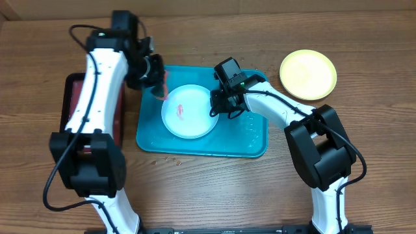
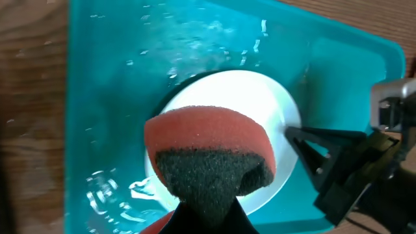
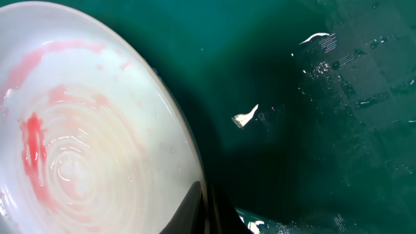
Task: Clean dirty plates on tray and stack at the side
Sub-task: 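Carry the sponge with the left gripper onto the light-blue plate, then scrub the light-blue plate's red smears with the left-held sponge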
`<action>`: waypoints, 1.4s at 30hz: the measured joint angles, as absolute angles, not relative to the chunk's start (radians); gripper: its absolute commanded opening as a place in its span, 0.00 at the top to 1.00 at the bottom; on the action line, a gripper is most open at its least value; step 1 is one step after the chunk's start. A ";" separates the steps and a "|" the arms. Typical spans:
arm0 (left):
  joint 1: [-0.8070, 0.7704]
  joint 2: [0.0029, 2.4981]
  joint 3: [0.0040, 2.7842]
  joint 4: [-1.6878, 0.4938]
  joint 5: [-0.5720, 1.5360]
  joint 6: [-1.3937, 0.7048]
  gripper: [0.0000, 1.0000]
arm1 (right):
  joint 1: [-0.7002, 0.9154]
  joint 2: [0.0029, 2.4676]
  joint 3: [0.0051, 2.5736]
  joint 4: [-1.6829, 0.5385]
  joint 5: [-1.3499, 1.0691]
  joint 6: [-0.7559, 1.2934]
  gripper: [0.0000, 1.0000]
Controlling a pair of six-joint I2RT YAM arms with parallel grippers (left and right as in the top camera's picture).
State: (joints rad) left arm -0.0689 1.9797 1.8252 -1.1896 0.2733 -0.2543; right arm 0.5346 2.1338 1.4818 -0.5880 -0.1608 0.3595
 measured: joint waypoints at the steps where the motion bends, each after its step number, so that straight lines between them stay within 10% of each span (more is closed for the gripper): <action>1: -0.083 1.983 1.825 -1.183 0.268 -0.264 0.96 | 0.535 2.134 1.482 -0.589 -0.161 0.360 0.96; 16: -0.271 2.281 1.824 -1.134 0.238 -0.342 0.96 | 0.537 2.134 1.482 -0.588 -0.157 0.362 0.96; 20: -0.284 2.303 1.824 -1.131 0.233 -0.344 0.79 | 0.537 2.135 1.482 -0.590 -0.157 0.362 0.96; 42: -0.239 2.315 1.852 -1.184 0.205 -0.339 0.96 | 0.537 2.135 1.482 -0.590 -0.155 0.363 0.96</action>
State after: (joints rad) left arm -0.2394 2.3146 1.8519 -1.1843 0.2050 -0.3386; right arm 0.5369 2.1353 1.4818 -0.5896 -0.1551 0.3626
